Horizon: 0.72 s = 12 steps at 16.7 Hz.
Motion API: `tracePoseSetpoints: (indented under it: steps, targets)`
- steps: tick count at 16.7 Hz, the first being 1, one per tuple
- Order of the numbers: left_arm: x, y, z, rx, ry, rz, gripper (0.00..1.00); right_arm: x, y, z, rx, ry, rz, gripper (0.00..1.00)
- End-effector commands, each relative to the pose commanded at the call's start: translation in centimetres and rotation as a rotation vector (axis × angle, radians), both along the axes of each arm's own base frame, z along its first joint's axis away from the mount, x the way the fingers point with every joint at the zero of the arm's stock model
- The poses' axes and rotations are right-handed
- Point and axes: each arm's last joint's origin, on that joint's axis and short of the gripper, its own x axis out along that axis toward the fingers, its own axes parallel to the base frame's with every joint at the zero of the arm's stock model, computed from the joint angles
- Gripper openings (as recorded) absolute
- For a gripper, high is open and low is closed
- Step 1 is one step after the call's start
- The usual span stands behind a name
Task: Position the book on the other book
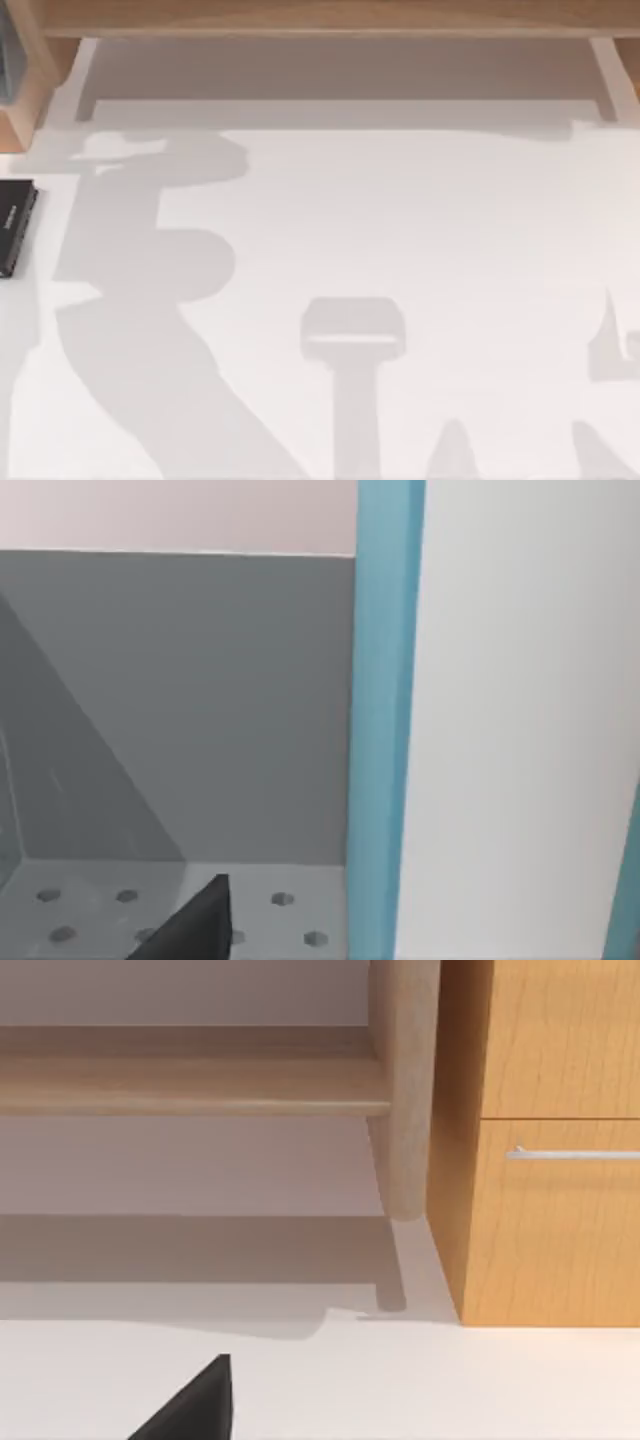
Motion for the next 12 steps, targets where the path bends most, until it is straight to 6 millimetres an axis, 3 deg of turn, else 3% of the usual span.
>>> tracePoseSetpoints:
  steps: [6,12]
  targets:
    - [0.1,-0.2,-0.1,-0.001,0.003,-0.003,1.0,0.0,0.0,0.0,0.0,0.0,0.0,1.0]
    - [2.5,0.0,-0.1,0.0,0.0,0.0,1.0,0.0,0.0,0.0,0.0,0.0,0.0,1.0]
